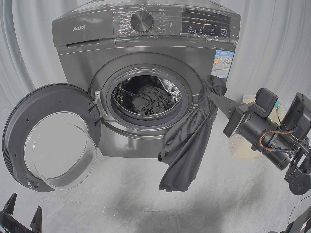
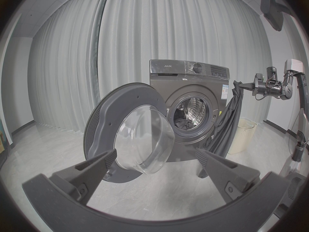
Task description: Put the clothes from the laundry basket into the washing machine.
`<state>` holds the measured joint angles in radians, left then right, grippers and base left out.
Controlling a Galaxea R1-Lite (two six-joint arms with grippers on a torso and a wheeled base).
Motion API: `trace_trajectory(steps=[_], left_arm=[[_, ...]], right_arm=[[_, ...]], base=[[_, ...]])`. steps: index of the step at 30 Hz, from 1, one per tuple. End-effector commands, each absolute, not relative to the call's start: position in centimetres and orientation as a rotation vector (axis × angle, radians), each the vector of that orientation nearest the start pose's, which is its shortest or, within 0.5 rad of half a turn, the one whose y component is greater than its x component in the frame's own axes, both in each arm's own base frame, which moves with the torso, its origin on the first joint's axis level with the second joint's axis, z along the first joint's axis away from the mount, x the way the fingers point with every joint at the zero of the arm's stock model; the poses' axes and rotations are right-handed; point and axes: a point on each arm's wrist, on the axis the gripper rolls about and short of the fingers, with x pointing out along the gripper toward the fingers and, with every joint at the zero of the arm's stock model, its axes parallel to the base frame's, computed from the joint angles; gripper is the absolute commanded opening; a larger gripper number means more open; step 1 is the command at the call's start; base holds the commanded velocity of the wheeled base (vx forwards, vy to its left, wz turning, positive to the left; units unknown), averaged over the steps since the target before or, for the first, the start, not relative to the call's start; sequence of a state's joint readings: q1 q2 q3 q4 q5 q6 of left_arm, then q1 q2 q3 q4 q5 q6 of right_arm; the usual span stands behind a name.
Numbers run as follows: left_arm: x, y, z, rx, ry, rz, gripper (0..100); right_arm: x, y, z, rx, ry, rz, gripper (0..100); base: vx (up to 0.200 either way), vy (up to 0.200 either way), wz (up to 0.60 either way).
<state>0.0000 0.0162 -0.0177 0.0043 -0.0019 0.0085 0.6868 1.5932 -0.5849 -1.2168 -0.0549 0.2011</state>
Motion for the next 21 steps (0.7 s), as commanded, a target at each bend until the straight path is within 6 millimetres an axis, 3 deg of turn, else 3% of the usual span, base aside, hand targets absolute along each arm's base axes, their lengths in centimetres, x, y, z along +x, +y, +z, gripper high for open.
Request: trace_trajectory(steps=[1,9,13,18,21], left_arm=[[-2.3,0.0,7.5,0.008,0.003,-0.002,100],[-2.3,0.0,7.8,0.017,-0.014,-0.014,100],[-3.7,-0.4,12.9,-0.017,-0.207,-0.173,100],[-1.2,-0.8,13.2,0.005,0.005,-0.351,100],[0.9,-0.9,14.5,0.011,0.056,-0.393,100]], right_arm=[[21.0,17.2,20.8,0.265,-0.114,0.651,0],[21.3,17.6,20.3,0.260,-0.099,0.655,0],[21.2,18.3,20.7,0.279,-0.107,0.677,0],[22.1,19.8,20.5,0.287,-0.103,0.688,0],[23.0,20.5,21.1,0.303,-0.132,0.653,0]], base=[[0.000,0.000,0.00],[0.000,0.000,0.00],[0.000,0.000,0.00],[0.000,0.000,0.00],[0.000,0.000,0.00]])
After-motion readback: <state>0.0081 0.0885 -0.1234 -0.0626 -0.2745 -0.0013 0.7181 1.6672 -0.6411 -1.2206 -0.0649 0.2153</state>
